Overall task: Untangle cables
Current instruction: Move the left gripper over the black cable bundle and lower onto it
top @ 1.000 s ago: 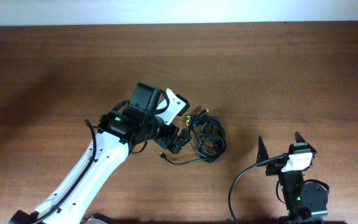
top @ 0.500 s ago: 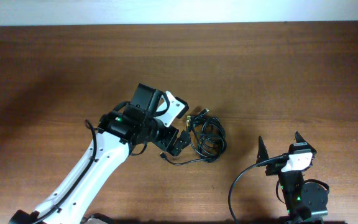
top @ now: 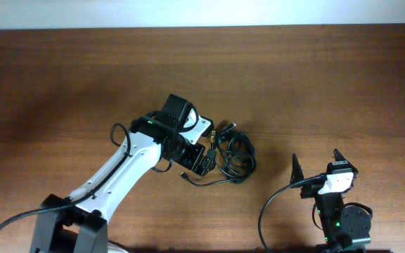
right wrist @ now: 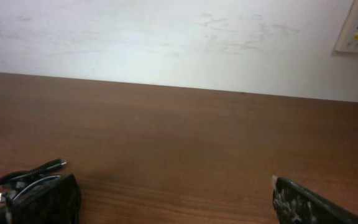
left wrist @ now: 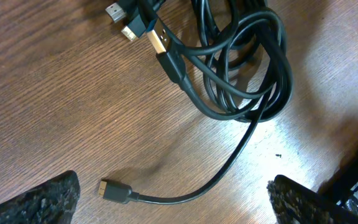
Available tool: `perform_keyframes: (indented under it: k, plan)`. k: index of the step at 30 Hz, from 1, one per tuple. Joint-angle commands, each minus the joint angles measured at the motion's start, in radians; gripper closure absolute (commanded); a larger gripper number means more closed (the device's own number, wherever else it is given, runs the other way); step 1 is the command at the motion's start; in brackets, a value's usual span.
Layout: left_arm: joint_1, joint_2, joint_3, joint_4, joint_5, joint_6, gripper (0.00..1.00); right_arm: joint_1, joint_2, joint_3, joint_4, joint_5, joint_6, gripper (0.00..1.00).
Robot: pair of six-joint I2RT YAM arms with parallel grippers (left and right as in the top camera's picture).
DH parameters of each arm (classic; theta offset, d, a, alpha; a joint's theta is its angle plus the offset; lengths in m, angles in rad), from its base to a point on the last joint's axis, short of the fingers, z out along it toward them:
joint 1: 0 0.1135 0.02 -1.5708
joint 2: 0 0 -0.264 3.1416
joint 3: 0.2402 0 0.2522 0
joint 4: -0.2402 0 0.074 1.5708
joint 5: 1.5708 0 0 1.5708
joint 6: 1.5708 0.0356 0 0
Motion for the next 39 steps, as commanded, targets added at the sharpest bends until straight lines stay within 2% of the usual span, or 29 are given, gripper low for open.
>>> perform_keyframes:
  k: [1, 12, 16, 23, 29, 39]
  plan:
    - [-0.006, 0.023, 0.010, -0.009, 0.011, -0.021, 0.01, -0.007, -0.008, -0.005, -0.007, 0.013, 0.005, 0.01]
    - [-0.019, 0.026, 0.009, -0.005, 0.015, -0.021, 0.01, -0.007, -0.008, -0.005, -0.007, 0.013, 0.005, 0.01]
    - [-0.019, 0.034, 0.009, 0.005, 0.018, -0.136, 0.01, -0.007, -0.008, -0.005, -0.007, 0.013, 0.005, 0.01]
    - [-0.071, 0.079, 0.009, 0.118, 0.084, -0.173, 0.01, -0.007, -0.008, -0.005, -0.007, 0.013, 0.005, 0.01]
    - [-0.108, 0.135, 0.009, 0.185, -0.071, -0.327, 0.01, -0.007, -0.008, -0.005, -0.007, 0.013, 0.005, 0.01]
    - [-0.163, 0.235, 0.009, 0.281, -0.068, -0.369, 0.01, -0.007, -0.008, -0.005, -0.007, 0.013, 0.005, 0.01]
